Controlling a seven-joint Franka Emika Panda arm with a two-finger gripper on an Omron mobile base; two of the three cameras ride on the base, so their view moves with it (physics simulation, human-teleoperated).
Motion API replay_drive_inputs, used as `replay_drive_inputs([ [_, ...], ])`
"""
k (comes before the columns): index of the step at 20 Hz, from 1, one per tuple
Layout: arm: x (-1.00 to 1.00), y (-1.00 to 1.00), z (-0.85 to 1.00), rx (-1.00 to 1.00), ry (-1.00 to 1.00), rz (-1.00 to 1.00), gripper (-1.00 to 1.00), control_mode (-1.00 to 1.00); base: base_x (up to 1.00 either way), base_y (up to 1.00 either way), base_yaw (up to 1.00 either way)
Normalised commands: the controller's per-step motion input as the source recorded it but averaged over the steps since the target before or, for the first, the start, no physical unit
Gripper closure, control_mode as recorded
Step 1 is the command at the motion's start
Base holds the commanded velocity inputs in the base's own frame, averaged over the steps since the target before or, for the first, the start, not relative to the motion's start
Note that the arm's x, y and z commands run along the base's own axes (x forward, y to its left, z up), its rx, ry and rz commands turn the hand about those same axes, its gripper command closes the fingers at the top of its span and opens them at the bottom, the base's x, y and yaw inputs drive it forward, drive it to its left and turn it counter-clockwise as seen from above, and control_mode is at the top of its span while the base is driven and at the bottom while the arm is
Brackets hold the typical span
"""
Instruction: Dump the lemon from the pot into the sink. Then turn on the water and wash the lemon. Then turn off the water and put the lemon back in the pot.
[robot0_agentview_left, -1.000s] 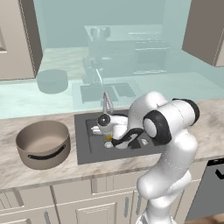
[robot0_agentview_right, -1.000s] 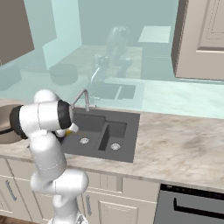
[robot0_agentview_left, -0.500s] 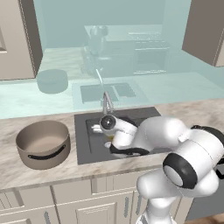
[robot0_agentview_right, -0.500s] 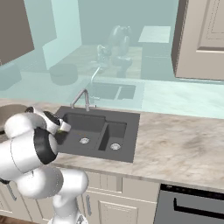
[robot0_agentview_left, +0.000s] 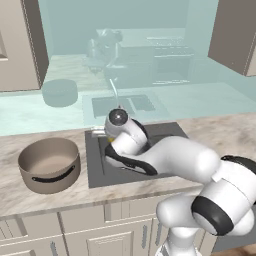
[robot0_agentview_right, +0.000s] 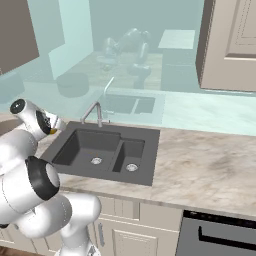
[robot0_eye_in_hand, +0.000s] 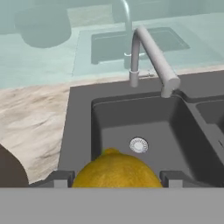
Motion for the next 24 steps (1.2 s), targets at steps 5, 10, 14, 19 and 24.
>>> replay_drive_inputs([
  [5, -0.15, 1.0, 0.73, 0.0, 0.01, 0.18, 1.0, -1.0, 0.0, 0.0, 0.0],
  [10, -0.42, 1.0, 0.3, -0.03, 0.0, 0.2, 1.0, -1.0, 0.0, 0.0, 0.0],
  [14, -0.38, 0.96, 0.0, -0.01, 0.0, 0.22, 1.0, -1.0, 0.0, 0.0, 0.0],
  [19, -0.05, 0.84, -0.03, 0.0, 0.03, 0.19, 1.0, -1.0, 0.0, 0.0, 0.0],
  [24, 0.1, 0.81, -0.29, -0.06, 0.1, 0.09, 1.0, -1.0, 0.0, 0.0, 0.0],
])
